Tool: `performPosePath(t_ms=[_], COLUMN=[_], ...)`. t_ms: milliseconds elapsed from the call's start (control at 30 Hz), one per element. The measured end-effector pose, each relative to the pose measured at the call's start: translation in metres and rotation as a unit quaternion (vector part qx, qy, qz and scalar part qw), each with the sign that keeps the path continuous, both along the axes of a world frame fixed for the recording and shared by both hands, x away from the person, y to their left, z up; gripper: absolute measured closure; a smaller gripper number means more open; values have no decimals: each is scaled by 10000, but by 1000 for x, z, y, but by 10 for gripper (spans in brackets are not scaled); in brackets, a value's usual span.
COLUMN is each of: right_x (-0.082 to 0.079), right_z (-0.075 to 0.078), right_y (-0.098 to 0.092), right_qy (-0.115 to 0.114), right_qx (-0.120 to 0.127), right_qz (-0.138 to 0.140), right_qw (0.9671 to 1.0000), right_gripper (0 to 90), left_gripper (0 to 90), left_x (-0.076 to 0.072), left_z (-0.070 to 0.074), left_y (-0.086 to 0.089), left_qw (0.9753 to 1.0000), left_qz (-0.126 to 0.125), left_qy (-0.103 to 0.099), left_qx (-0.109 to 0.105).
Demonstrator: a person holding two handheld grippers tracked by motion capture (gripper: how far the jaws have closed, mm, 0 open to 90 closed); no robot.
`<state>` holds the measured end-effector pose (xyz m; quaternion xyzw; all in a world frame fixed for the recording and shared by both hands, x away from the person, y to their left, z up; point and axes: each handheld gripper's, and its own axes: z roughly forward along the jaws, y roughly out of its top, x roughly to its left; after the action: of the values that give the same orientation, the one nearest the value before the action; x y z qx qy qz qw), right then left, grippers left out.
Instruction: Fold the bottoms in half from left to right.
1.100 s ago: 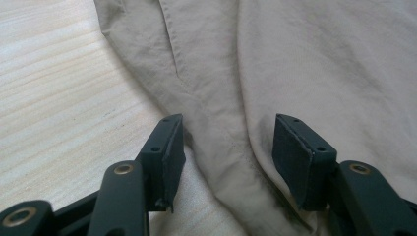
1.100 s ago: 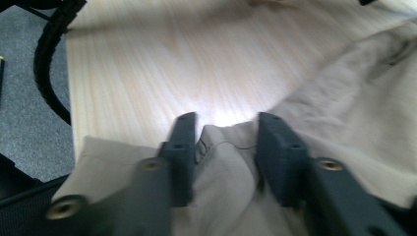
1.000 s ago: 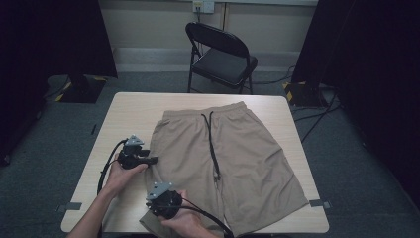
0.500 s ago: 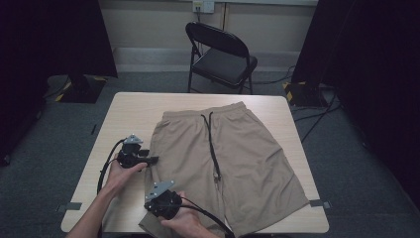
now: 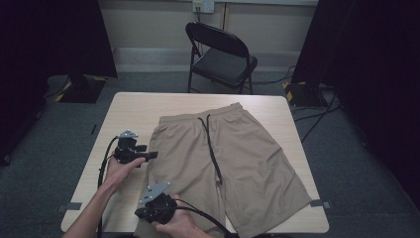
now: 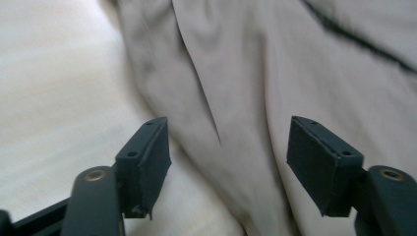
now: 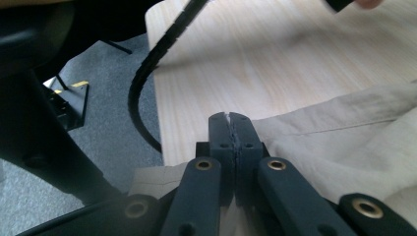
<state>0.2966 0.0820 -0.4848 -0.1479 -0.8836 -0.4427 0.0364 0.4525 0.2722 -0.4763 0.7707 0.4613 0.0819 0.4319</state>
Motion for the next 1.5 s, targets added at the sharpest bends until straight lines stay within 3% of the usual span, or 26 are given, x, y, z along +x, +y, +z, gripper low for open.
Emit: performPosePath(t_ms=[33,67,167,200,267,367,433,467,500,600,667,800,867,900,967,1033,1067,1133,1267,1500], right_x=[0,1,4,4,3,3,5,5,5,8,10,10,11,10,10,10,10,11,14,20], right_z=[0,0,0,0,0,2,4,4,5,5,5,7,7,7,8,9,9,11,18,41], right_y=[0,-1,-2,-1,-2,-4,-6,-7,-8,-11,-13,-16,-17,-17,-18,-19,-20,-23,-27,-40], right_qy=[-1,5,-9,-17,-34,-74,-72,-75,-61,-77,-94,-102,-103,-117,-116,-128,-133,-132,-167,-306], right_qx=[9,12,-9,0,18,14,59,68,78,64,62,107,110,101,104,81,82,101,168,295], right_qz=[-2,2,12,15,24,37,10,3,3,21,15,18,18,20,53,90,88,76,122,64], right_qw=[10000,10000,10000,10000,10000,10000,10000,9999,10000,9999,9999,9999,9999,9999,9999,9998,9998,9998,9996,9991], right_gripper=[900,900,900,900,900,900,900,899,900,900,900,899,900,900,900,900,900,900,900,900], left_gripper=[335,327,362,373,372,383,404,461,475,503,508,524,557,617,708,826,870,892,896,896], left_x=[5,9,21,28,41,60,72,77,81,89,93,96,97,97,99,99,99,100,98,97], left_z=[2,5,9,9,7,5,3,1,1,-3,-6,-13,-17,-17,-18,-19,-20,-19,-9,23], left_y=[0,-2,-4,-6,-9,-10,-11,-11,-11,-12,-14,-18,-21,-23,-26,-29,-28,-25,-19,-20], left_qw=[9999,9999,9993,9996,9992,9980,9977,9979,9976,9973,9978,9974,9975,9974,9978,9980,9981,9982,9981,9993], left_qz=[-78,29,270,269,379,613,637,602,648,730,634,672,631,639,603,546,528,451,401,222], left_qy=[116,55,-195,-83,-54,-70,-20,16,71,52,123,219,228,184,248,234,283,381,428,189], left_qx=[54,126,-152,-51,138,153,245,226,251,45,127,111,222,283,152,229,157,37,-172,-215])
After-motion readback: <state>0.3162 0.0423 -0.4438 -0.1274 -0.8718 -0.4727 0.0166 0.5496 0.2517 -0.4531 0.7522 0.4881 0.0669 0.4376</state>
